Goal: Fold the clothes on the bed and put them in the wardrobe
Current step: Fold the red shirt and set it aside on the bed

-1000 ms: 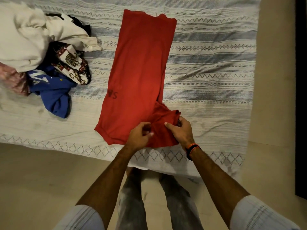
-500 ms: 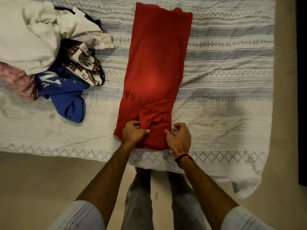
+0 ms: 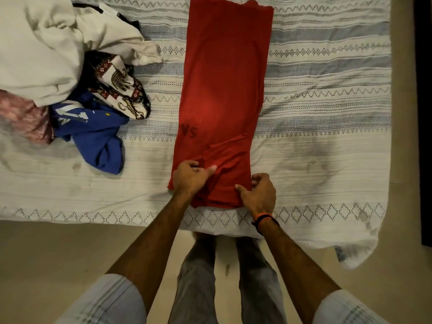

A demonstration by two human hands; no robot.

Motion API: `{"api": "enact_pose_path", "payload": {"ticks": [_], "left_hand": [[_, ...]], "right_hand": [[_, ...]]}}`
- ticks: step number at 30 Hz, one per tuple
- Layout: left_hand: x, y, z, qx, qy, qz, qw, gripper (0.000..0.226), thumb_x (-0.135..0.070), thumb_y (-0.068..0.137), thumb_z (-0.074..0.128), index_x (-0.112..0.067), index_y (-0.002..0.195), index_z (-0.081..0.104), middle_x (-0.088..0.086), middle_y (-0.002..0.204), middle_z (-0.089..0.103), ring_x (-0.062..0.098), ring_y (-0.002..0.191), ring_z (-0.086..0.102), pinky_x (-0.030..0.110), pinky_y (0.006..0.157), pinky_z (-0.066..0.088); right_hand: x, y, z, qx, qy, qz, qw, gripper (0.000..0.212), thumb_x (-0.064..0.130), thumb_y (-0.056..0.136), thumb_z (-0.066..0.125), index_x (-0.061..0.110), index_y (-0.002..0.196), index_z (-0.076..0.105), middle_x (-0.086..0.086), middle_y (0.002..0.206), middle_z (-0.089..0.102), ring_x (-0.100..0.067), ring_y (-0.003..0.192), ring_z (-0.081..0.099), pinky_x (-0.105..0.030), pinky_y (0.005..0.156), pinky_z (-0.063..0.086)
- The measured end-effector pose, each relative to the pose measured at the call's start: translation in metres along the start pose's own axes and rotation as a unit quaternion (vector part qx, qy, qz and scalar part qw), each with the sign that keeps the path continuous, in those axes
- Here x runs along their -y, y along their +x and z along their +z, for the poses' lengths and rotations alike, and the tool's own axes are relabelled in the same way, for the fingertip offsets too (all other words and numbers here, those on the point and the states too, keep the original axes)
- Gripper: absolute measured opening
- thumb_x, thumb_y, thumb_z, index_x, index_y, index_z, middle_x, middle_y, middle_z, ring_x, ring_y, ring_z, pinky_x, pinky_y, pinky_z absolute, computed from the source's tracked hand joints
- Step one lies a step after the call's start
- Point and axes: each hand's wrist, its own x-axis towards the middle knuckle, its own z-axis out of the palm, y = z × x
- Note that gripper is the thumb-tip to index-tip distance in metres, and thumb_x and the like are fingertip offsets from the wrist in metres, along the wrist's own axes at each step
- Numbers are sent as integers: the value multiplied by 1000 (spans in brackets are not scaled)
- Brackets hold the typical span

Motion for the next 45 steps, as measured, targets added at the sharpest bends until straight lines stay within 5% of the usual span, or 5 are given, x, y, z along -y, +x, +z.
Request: {"api": "enact_pose_path", "payload": {"ticks": [10, 14, 24, 36, 45], "left_hand": [[-17, 14, 10, -138, -6, 143, 980, 42, -18, 78, 79, -14, 111, 55, -8, 83, 68, 10, 86, 63, 15, 75, 38], [-8, 3, 9, -134, 70, 376, 914, 30, -20, 80, 76, -14, 107, 65, 1, 107, 65, 18, 100, 58, 29, 90, 45], [15, 11, 12, 77, 502, 323, 799, 154, -67, 48, 82, -16, 154, -17, -1, 162, -21, 23, 150, -17, 55, 120, -7], [20, -3, -27, -104, 224, 209, 946, 76, -25, 76, 81, -8, 138, 42, 16, 142, 41, 34, 129, 41, 46, 109, 37], [34, 21, -45, 38, 15, -23, 999, 77, -44, 66, 86, -5, 126, 59, 10, 121, 66, 28, 108, 64, 41, 97, 52]], "right_hand": [[-15, 4, -9, 70, 66, 31, 995, 63, 23, 68, 89, 10, 119, 53, -9, 110, 63, -22, 98, 63, -19, 75, 49], [-4, 3, -13, 20, -108, -177, 978, 84, 22, 61, 92, 15, 131, 45, -5, 133, 47, -21, 120, 49, -36, 102, 46], [18, 42, -11, 164, -366, -313, 861, 156, 50, 49, 92, 12, 154, -17, -2, 163, -21, -21, 151, -15, -44, 122, 0], [13, 12, -12, 45, 15, -83, 995, 74, 26, 77, 83, 11, 135, 40, -10, 135, 49, -26, 121, 54, -41, 104, 47], [3, 22, 0, 141, 91, 66, 984, 46, 40, 79, 79, 11, 113, 68, -4, 109, 71, -24, 101, 65, -38, 94, 53]]}}
